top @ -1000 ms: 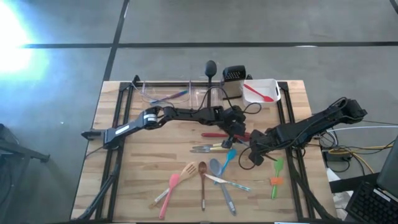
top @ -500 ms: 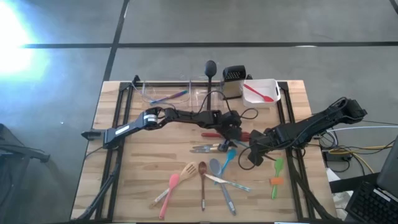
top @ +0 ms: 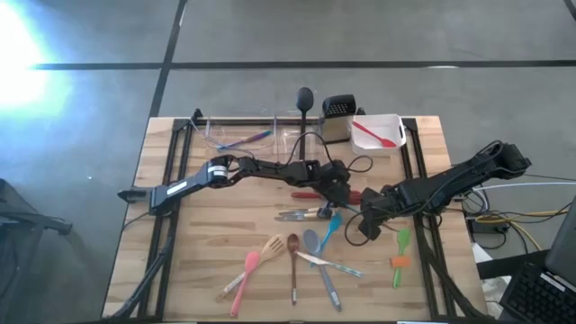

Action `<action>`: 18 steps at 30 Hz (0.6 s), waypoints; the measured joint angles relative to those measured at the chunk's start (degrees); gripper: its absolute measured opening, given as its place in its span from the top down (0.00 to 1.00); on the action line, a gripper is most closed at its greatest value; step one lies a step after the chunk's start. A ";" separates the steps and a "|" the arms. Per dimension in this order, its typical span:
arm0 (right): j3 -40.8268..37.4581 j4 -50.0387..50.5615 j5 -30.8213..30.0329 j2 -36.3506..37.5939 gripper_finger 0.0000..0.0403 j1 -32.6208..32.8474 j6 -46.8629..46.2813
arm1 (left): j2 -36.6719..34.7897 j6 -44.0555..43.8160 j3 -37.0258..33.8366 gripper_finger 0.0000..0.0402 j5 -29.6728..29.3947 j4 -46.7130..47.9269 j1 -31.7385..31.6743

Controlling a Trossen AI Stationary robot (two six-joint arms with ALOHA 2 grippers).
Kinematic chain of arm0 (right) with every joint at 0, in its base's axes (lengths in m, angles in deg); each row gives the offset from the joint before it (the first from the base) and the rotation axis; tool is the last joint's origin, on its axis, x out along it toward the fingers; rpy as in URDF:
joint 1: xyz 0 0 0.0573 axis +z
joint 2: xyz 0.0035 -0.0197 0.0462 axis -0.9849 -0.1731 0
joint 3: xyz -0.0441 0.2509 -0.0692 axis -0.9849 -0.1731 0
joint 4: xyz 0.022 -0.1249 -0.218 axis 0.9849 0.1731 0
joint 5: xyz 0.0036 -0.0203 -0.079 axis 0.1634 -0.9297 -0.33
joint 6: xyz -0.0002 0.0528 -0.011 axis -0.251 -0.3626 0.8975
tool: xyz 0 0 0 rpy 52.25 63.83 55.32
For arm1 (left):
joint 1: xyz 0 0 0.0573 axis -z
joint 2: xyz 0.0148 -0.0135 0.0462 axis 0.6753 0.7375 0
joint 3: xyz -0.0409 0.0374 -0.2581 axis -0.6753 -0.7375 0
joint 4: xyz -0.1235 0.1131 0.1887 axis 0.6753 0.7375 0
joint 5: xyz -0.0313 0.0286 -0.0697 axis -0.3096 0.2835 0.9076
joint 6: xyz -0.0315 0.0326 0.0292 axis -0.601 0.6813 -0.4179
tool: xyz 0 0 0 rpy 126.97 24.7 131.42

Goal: Pick & Place Kitchen Items
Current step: Put the blue knife into the left transparent bin

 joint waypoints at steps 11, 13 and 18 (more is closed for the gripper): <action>-0.09 -0.09 -0.16 0.00 0.98 0.02 0.57 | 0.00 -0.28 0.00 0.95 2.11 0.94 0.01; -0.08 -0.14 -0.38 0.00 0.98 0.02 0.57 | 0.00 -0.34 0.00 0.95 2.10 1.09 0.01; 0.77 0.16 -1.49 -0.02 0.98 0.03 0.85 | -0.03 -0.37 0.00 0.95 2.12 1.54 -0.02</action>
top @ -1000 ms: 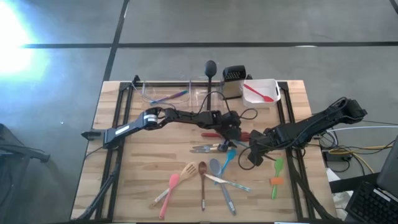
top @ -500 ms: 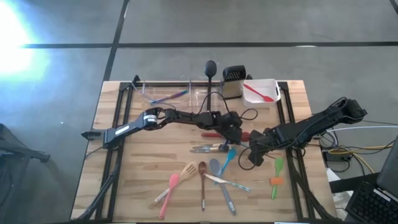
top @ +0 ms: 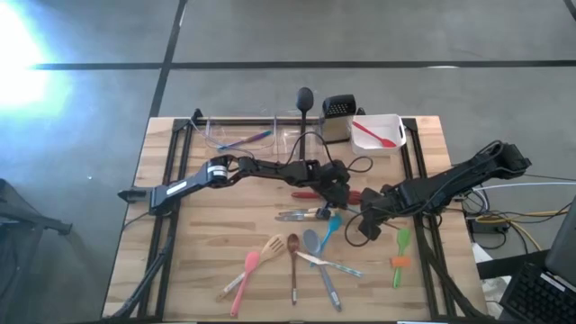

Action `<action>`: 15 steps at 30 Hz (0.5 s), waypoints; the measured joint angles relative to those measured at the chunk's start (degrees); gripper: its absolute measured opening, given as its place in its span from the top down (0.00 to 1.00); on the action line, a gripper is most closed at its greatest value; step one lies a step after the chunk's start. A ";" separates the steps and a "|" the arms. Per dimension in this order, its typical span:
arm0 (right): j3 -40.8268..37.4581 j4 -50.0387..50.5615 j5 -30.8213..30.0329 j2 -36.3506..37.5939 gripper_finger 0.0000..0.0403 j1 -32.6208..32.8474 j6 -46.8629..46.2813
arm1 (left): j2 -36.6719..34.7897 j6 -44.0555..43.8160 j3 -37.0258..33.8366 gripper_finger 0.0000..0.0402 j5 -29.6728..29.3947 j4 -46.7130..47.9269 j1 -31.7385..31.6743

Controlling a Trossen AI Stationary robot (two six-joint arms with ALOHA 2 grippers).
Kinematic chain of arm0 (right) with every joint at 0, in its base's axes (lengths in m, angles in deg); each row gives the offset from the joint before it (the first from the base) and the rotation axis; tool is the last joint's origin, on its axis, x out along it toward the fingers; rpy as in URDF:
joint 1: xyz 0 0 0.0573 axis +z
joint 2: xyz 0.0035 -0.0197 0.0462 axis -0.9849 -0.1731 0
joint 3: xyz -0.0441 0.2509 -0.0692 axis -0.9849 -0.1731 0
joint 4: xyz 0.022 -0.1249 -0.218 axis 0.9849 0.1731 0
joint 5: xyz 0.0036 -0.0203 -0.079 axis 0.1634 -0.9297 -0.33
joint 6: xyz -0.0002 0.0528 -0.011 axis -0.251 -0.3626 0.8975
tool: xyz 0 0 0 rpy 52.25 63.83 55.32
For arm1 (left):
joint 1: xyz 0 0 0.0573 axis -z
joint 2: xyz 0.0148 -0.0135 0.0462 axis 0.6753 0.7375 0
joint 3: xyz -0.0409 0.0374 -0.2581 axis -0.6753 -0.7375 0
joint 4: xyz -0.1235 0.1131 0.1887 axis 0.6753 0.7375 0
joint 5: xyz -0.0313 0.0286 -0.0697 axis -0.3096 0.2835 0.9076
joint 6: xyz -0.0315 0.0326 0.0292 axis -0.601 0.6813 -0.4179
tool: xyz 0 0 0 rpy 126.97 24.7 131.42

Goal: Pick & Place Kitchen Items
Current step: Put the blue knife into the left transparent bin

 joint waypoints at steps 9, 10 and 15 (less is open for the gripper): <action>8.33 0.30 -8.48 0.45 0.98 0.36 6.47 | -0.04 -0.24 0.00 0.95 -0.16 0.09 0.07; 9.25 0.76 -8.81 0.53 0.97 0.34 7.02 | -0.04 -0.34 0.00 0.95 -0.14 0.09 0.04; 15.62 8.31 -12.88 0.60 0.89 0.96 7.96 | -0.04 -0.45 0.00 0.95 -0.09 0.11 0.04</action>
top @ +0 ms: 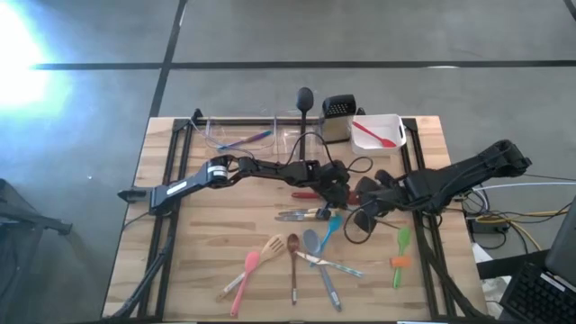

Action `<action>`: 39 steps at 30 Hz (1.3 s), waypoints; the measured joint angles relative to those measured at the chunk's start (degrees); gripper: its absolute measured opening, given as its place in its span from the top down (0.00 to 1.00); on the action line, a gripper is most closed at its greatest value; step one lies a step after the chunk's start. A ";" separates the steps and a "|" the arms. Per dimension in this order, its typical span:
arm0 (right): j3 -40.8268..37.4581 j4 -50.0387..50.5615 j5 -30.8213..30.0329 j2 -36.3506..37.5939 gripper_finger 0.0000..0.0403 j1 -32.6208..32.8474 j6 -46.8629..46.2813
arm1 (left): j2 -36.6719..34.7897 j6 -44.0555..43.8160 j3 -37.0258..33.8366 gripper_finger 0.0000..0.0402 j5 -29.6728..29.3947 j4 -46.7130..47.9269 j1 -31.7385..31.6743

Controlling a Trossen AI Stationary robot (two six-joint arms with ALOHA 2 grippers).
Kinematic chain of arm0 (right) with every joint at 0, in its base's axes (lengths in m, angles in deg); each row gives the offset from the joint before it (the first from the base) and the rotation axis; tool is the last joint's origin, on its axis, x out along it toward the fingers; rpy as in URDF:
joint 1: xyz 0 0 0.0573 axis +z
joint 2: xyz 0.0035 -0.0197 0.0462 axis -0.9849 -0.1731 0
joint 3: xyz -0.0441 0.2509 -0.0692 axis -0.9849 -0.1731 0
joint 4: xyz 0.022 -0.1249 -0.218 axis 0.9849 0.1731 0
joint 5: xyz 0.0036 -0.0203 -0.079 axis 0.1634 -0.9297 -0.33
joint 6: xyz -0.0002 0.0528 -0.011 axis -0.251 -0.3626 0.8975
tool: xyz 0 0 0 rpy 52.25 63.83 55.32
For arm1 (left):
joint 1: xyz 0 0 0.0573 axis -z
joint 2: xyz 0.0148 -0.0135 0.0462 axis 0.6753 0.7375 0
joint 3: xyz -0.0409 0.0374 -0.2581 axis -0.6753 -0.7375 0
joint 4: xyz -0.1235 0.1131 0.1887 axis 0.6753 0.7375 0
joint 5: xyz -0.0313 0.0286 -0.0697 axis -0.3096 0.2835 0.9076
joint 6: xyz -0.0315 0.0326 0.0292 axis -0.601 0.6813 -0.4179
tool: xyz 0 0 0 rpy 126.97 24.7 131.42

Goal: Pick & Place Kitchen Items
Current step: Put the blue knife into the left transparent bin

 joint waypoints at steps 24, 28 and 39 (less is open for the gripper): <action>16.01 30.00 -31.21 0.41 0.92 12.54 -22.34 | -6.97 3.74 18.34 0.95 -23.38 36.04 -0.58; 15.90 31.22 -31.20 0.44 0.92 12.54 -22.55 | -10.28 1.02 16.48 0.95 -28.01 42.94 -2.03; 12.02 32.56 -31.12 3.63 0.92 12.54 -26.07 | -34.16 -3.50 -3.46 0.95 -31.95 38.19 -4.73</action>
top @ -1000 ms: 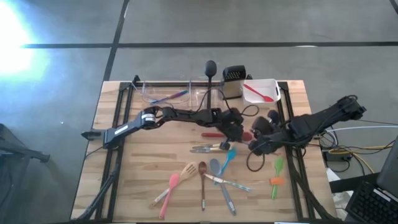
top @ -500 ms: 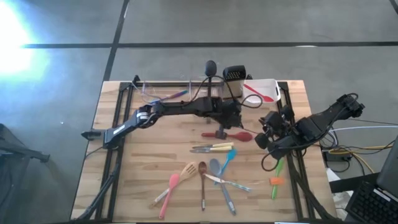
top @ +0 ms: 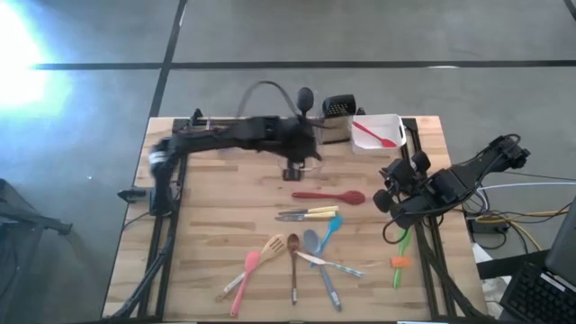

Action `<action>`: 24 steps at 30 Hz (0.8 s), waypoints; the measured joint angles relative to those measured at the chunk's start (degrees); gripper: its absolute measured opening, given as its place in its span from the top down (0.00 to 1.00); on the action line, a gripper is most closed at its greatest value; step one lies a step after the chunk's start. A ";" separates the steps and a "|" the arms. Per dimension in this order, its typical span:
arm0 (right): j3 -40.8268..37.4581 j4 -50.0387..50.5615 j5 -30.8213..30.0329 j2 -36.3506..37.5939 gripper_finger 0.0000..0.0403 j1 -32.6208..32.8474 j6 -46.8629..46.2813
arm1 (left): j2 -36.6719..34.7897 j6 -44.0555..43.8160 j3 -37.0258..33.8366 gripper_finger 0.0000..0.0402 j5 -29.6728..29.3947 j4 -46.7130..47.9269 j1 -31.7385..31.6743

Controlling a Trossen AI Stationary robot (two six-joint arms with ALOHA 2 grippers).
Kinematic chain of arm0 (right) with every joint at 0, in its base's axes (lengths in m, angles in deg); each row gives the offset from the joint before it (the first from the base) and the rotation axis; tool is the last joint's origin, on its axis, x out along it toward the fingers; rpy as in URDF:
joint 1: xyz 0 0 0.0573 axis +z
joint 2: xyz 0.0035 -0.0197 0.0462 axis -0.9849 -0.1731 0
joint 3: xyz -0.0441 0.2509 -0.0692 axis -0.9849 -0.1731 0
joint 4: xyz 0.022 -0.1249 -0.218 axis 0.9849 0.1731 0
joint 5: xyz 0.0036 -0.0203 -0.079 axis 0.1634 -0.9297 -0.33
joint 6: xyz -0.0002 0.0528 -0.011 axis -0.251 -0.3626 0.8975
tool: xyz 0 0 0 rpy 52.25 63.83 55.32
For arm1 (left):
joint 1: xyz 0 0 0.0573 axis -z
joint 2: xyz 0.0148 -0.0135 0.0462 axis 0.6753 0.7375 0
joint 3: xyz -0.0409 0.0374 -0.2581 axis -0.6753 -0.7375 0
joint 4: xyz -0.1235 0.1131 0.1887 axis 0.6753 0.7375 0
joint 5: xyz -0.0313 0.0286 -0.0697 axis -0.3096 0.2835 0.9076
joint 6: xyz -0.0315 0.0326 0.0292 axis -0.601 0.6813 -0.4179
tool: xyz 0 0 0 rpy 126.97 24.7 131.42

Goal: Pick & Place Kitchen Items
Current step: Put the blue knife into the left transparent bin

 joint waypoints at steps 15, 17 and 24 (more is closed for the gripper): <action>-10.84 -0.65 -0.14 6.92 0.92 -0.04 -8.86 | -35.65 -6.94 -42.25 0.95 -5.61 -18.01 -18.58; -11.15 -1.08 -0.43 7.12 0.92 -0.06 -8.84 | -37.25 -4.49 -45.46 0.95 -5.12 -18.09 -21.45; -11.42 -2.14 -0.50 7.18 0.92 -0.07 -8.87 | -37.67 1.37 -52.60 0.95 -1.43 -18.58 -31.79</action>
